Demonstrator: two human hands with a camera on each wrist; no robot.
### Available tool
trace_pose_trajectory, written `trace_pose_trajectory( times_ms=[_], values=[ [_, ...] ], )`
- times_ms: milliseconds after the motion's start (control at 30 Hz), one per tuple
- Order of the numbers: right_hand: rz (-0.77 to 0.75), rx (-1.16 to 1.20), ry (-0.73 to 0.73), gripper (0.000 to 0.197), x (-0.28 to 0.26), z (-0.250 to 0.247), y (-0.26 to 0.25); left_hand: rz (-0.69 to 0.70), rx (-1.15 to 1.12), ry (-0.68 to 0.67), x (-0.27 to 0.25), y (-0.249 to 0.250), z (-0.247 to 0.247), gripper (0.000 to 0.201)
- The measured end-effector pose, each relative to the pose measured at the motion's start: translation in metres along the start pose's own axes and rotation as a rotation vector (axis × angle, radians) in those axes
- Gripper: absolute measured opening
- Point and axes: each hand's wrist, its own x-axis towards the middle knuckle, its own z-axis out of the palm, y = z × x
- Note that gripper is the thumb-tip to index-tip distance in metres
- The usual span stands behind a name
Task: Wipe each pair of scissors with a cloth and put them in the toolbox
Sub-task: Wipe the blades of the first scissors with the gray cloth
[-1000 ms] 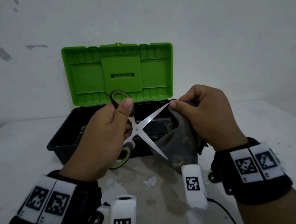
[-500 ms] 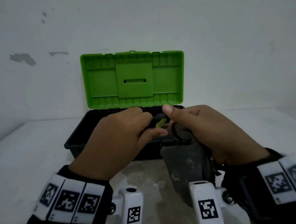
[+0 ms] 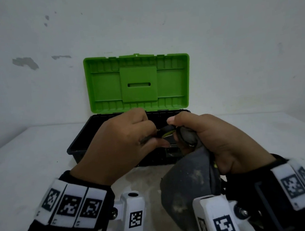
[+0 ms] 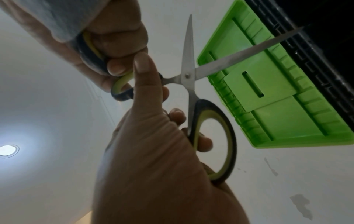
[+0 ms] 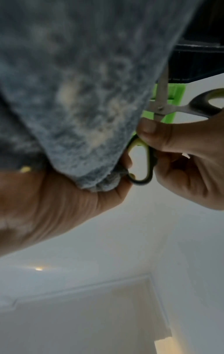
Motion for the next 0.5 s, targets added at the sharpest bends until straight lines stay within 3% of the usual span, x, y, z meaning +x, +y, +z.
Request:
trace_pose_trajectory(
  times_ms=[100, 267, 333, 400, 467, 500],
  values=[
    [0.085, 0.127, -0.121, 0.012, -0.004, -0.002, 0.000, 0.008, 0.044, 0.019, 0.002, 0.007, -0.002, 0.036],
    [-0.010, 0.240, -0.095, 0.010, -0.024, 0.001, -0.011, -0.061, 0.068, 0.184, 0.008, 0.017, -0.014, 0.022],
    [-0.052, 0.210, -0.041, 0.017, -0.025, 0.001, -0.006, -0.223, 0.077, 0.244, 0.006, 0.015, -0.017, 0.036],
    [-0.139, 0.092, 0.010, 0.029, -0.022, 0.001, 0.005, -0.484, 0.034, 0.242, -0.002, 0.011, -0.016, 0.060],
    [-0.251, -0.074, 0.082, 0.042, -0.021, 0.001, 0.011, -0.833, -0.218, 0.160, -0.010, 0.011, -0.014, 0.077],
    [-0.297, -0.131, 0.093, 0.047, -0.020, 0.002, 0.013, -1.005, -0.453, 0.117, -0.013, 0.012, -0.012, 0.084]
  ],
)
